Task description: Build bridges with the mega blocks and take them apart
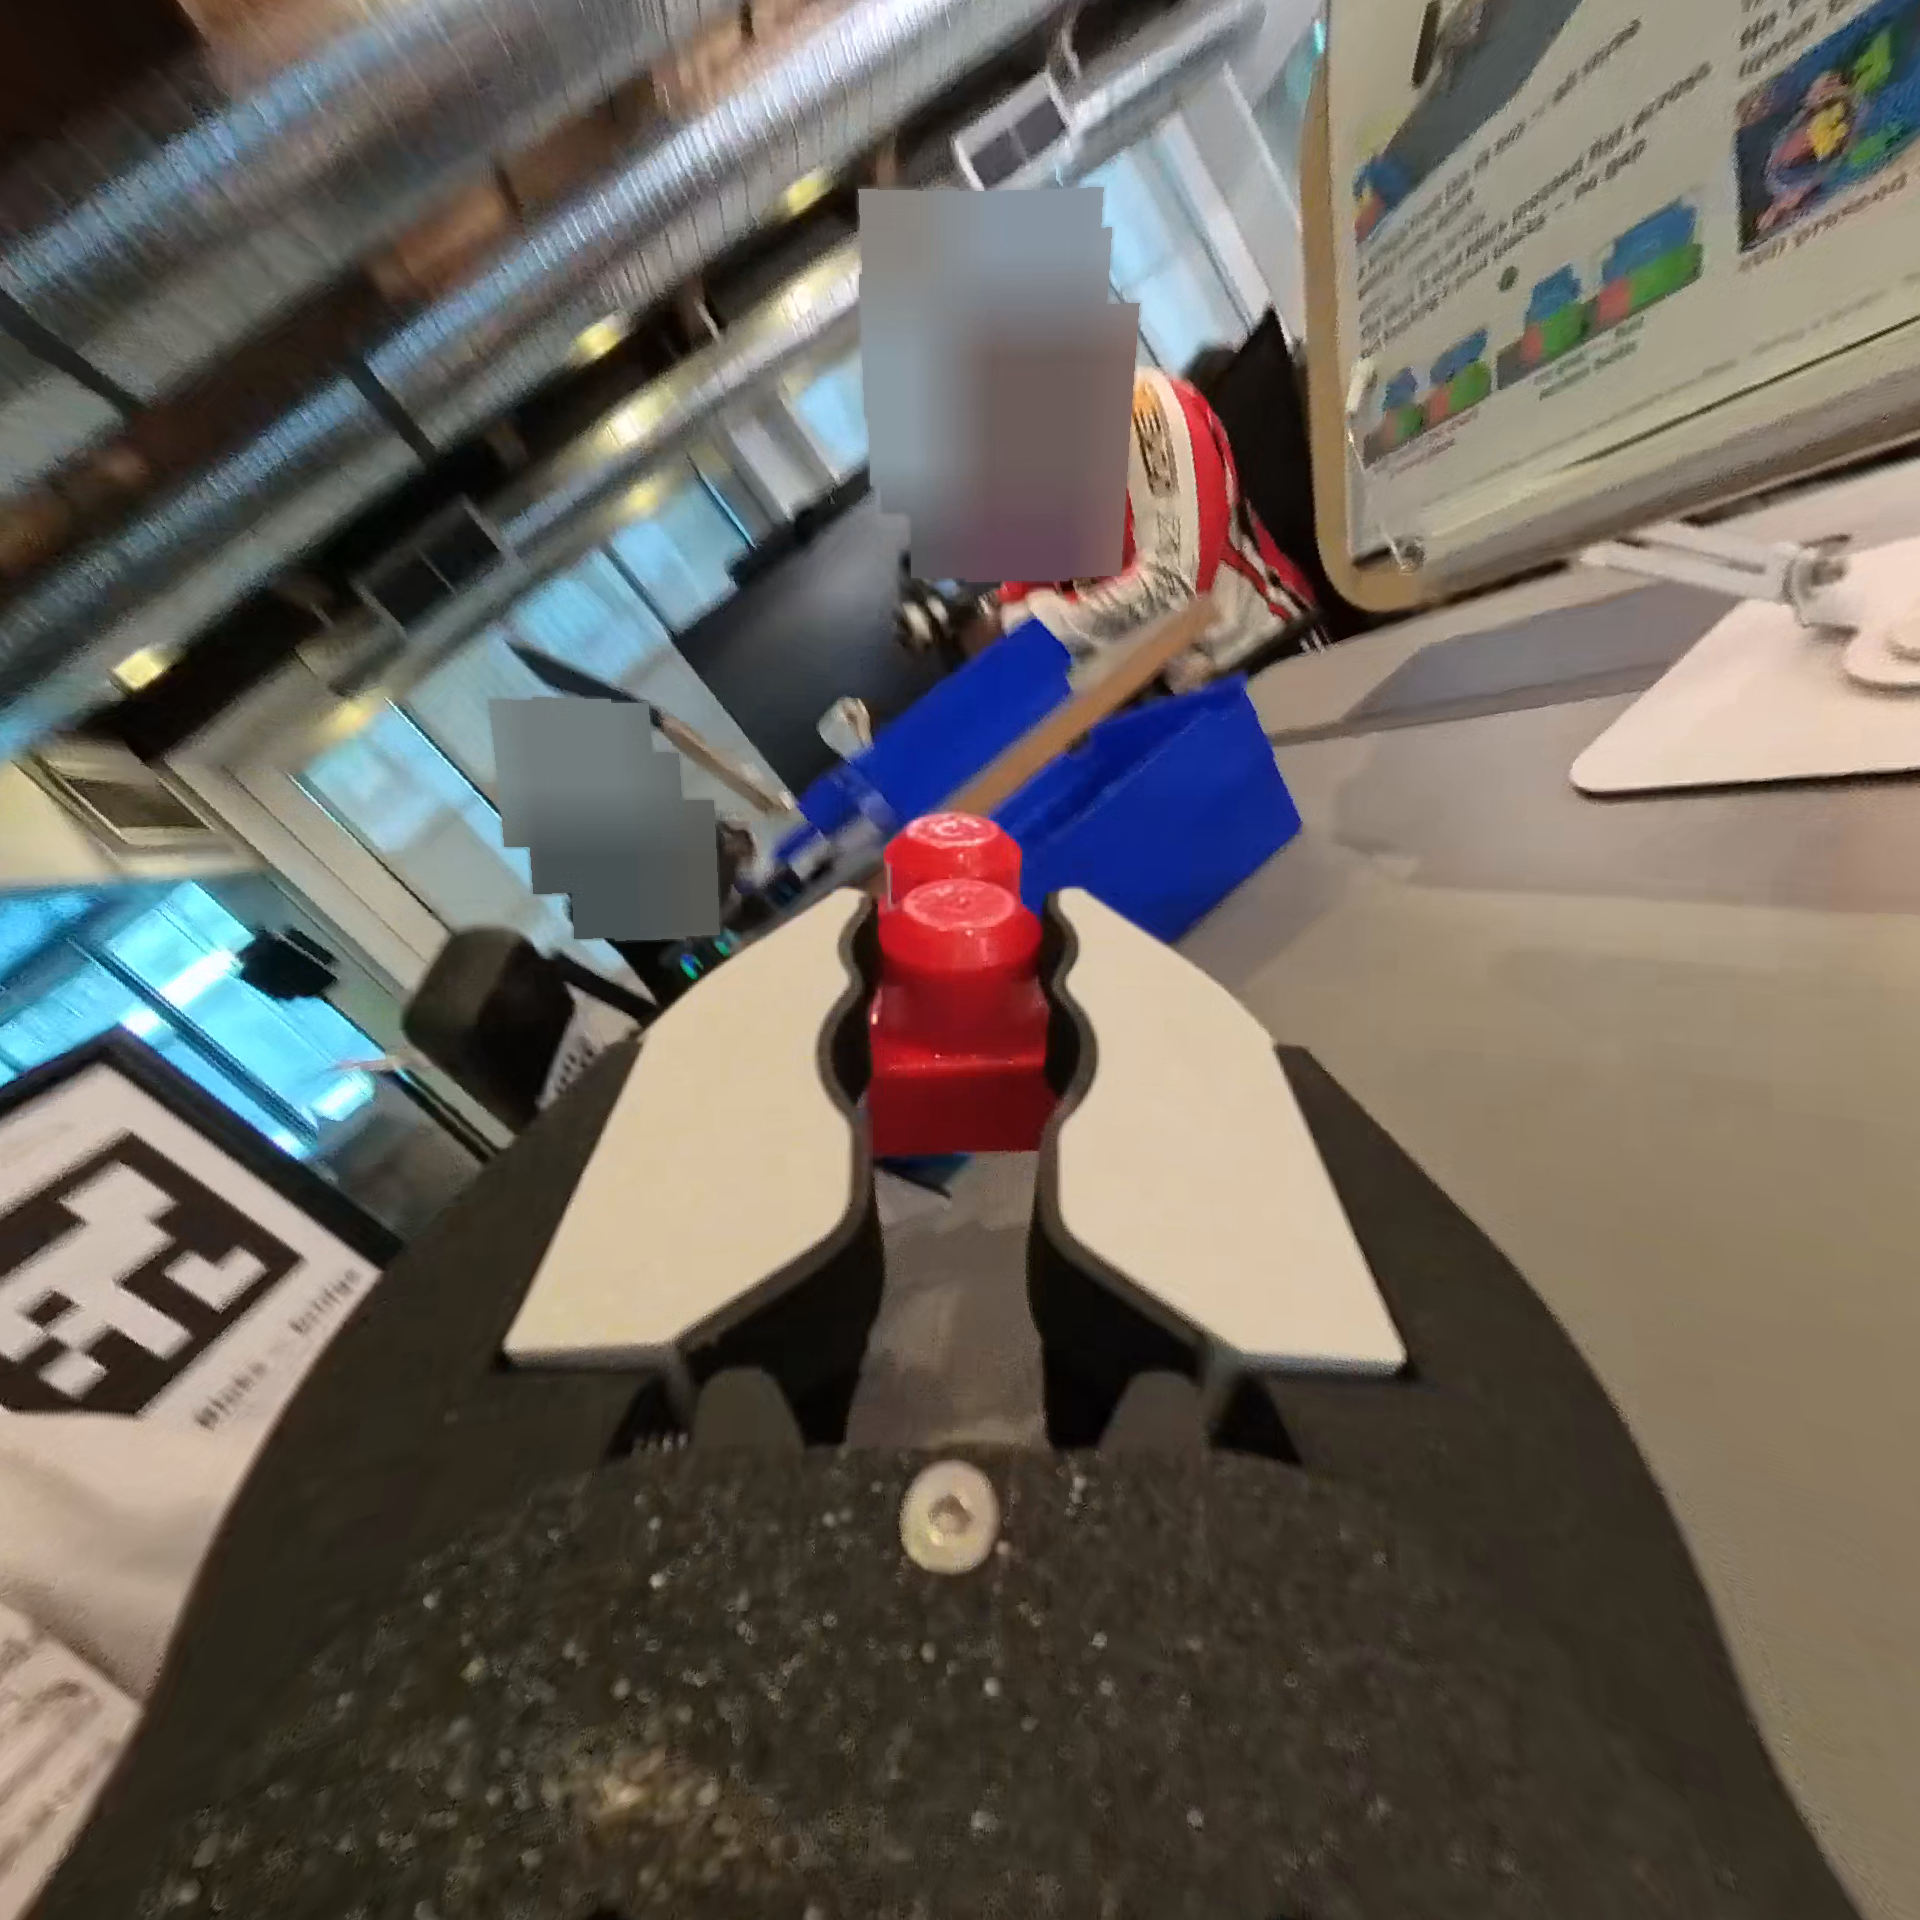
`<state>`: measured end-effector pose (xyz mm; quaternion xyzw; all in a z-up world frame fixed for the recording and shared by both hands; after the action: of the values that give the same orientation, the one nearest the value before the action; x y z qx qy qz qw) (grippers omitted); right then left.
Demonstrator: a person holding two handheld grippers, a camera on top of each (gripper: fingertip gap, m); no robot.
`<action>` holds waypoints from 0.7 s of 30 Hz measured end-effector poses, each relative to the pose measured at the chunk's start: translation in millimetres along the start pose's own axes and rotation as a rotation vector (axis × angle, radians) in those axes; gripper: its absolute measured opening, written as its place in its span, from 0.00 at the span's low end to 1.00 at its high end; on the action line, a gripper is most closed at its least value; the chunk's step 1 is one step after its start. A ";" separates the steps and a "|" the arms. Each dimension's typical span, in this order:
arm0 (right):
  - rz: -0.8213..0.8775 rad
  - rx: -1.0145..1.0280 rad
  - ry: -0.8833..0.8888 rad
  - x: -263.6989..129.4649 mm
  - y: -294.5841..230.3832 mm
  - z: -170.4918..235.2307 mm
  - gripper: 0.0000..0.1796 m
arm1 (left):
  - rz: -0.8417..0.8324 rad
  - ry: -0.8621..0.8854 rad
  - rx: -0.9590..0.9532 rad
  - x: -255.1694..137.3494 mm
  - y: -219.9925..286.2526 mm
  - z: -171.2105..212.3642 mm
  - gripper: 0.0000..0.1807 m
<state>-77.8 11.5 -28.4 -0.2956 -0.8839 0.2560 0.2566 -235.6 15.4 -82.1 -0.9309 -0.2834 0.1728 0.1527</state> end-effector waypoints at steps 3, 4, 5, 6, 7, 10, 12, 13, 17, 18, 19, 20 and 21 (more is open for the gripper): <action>-0.039 0.054 0.130 4.4 -13.6 -5.7 0.16 | -0.036 0.066 0.027 6.6 7.1 -21.7 0.42; -0.053 0.055 0.152 9.7 -19.6 -7.7 0.16 | -0.051 0.087 0.026 10.1 8.5 -29.1 0.42; -0.046 0.049 0.165 15.4 -23.3 -8.9 0.16 | -0.057 0.106 0.020 13.8 10.1 -35.9 0.42; -0.032 0.033 0.177 20.4 -25.4 -10.5 0.16 | -0.063 0.118 0.014 17.6 11.2 -41.1 0.42; -0.025 0.018 0.187 24.3 -26.7 -12.6 0.16 | -0.075 0.128 0.012 20.9 11.3 -45.0 0.42; -0.001 0.006 0.211 28.4 -26.5 -19.8 0.16 | -0.107 0.145 0.005 27.2 8.5 -49.5 0.42; 0.021 -0.015 0.216 28.3 -24.4 -20.8 0.16 | -0.106 0.150 -0.016 29.5 6.6 -49.4 0.42; 0.026 -0.010 0.209 28.3 -22.9 -19.4 0.16 | -0.107 0.152 -0.021 30.2 5.6 -49.2 0.42; 0.057 0.011 0.214 26.4 -12.8 -15.7 0.16 | -0.140 0.159 -0.002 30.0 1.8 -51.3 0.42; 0.045 0.021 0.213 27.1 -12.8 -14.3 0.16 | -0.133 0.152 0.003 30.9 2.3 -51.5 0.42; 0.049 0.026 0.192 28.7 -11.5 -11.2 0.16 | -0.128 0.157 0.009 31.2 3.0 -52.5 0.42; 0.056 0.022 0.188 29.7 -10.6 -9.3 0.16 | -0.132 0.160 0.018 31.3 3.2 -53.6 0.42; 0.051 0.025 0.180 31.1 -10.5 -7.0 0.16 | -0.130 0.158 0.027 31.9 4.0 -54.4 0.42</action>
<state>-99.2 26.7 -7.4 -0.3368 -0.8460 0.2461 0.3320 -186.7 20.7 -42.5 -0.9190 -0.3281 0.0923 0.1981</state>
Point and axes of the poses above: each gripper's, where its closed fingertips meet, x out along the fingers, z out of its underside, y = z × x across the jaws, the point moved 4 cm from there along -x, back along the fingers, and after that the axes turned 8 degrees about y, right-handed, at the moved point
